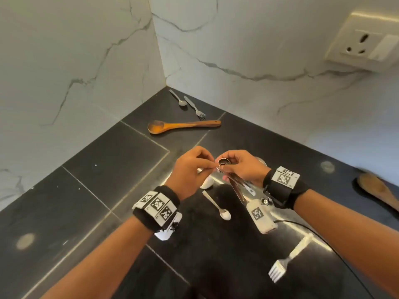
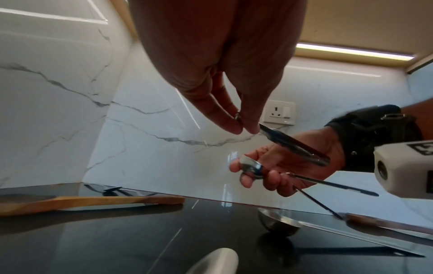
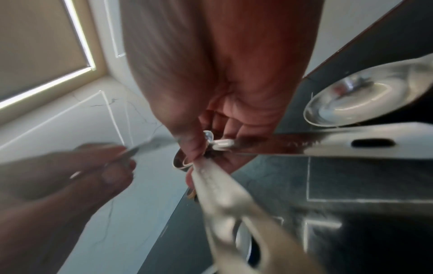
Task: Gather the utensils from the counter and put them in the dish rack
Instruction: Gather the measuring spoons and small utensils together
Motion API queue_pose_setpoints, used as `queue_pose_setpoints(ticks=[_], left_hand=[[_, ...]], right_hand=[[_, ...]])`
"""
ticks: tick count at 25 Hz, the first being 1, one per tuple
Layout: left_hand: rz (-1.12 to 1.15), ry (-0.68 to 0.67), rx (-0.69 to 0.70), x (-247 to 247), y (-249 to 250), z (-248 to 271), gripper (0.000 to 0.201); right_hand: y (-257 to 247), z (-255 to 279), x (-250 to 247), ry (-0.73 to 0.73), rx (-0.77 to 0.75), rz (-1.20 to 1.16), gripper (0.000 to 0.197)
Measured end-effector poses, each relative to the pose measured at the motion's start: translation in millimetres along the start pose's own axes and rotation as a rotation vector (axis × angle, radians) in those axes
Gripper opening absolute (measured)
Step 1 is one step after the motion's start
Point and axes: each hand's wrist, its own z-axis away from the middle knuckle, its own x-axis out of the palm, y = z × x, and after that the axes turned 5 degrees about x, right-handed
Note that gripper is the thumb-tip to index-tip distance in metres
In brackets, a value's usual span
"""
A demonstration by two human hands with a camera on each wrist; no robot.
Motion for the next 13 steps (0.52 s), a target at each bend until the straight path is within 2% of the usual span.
queue_pose_setpoints(ticks=[3, 8, 13], left_hand=[[-0.007, -0.052, 0.027, 30, 32, 18, 0.009], [-0.094, -0.115, 0.097, 60, 61, 46, 0.013], [-0.110, -0.143, 0.096, 81, 85, 70, 0.018]], right_hand=[[16, 38, 9, -0.062, -0.027, -0.175, 0.018], [57, 81, 9, -0.159, 0.067, -0.456, 0.022], [82, 116, -3, -0.216, 0.188, -0.467, 0.032]])
